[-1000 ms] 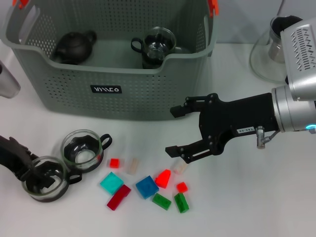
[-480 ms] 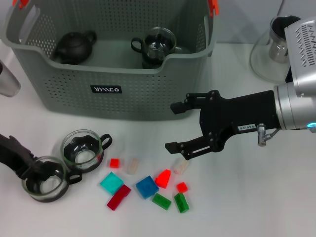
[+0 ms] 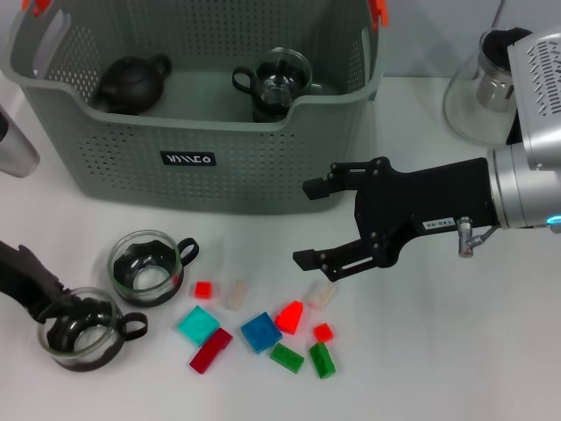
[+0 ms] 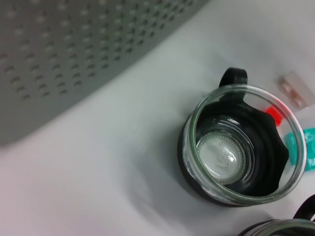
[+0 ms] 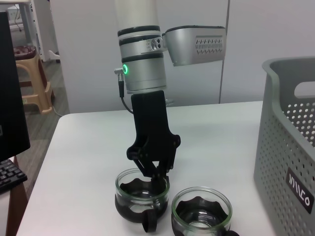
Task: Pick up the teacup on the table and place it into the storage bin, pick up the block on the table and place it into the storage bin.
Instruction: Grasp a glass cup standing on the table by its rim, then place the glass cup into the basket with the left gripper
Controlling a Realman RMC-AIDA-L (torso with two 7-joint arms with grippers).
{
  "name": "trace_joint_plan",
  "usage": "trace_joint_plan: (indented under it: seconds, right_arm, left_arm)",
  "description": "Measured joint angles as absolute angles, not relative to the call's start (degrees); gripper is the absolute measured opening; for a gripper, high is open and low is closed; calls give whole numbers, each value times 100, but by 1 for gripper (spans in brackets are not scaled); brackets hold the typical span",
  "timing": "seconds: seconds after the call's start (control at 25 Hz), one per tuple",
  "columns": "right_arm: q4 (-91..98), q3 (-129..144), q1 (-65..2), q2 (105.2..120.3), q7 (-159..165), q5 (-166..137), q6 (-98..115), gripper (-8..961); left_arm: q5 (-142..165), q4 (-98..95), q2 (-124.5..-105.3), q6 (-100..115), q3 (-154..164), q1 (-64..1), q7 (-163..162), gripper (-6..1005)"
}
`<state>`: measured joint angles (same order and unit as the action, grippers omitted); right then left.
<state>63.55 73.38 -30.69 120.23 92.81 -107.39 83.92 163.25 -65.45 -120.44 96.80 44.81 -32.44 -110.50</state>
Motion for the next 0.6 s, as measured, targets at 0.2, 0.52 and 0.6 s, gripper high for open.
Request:
trace_joint_plan:
  seconds: [0.2,0.52,0.6]
  right_arm:
    - [6352,7338,-3059,12022,9281,-10739,8394,945]
    - [6327,7231,-3029,12004,9281,-10770,8454,945]
    - [6306,7159,-3019,11995,9282,-10774,8556,944]
  left_arm:
    - [16316,-6611,-12020,9752,4448,-3284,-11046,88]
    - [15530,-7413,-11786,11259,3608,-3409,-11028,48]
    - [15191,-7558,-11701,11609,3249,-3462,-11063,50]
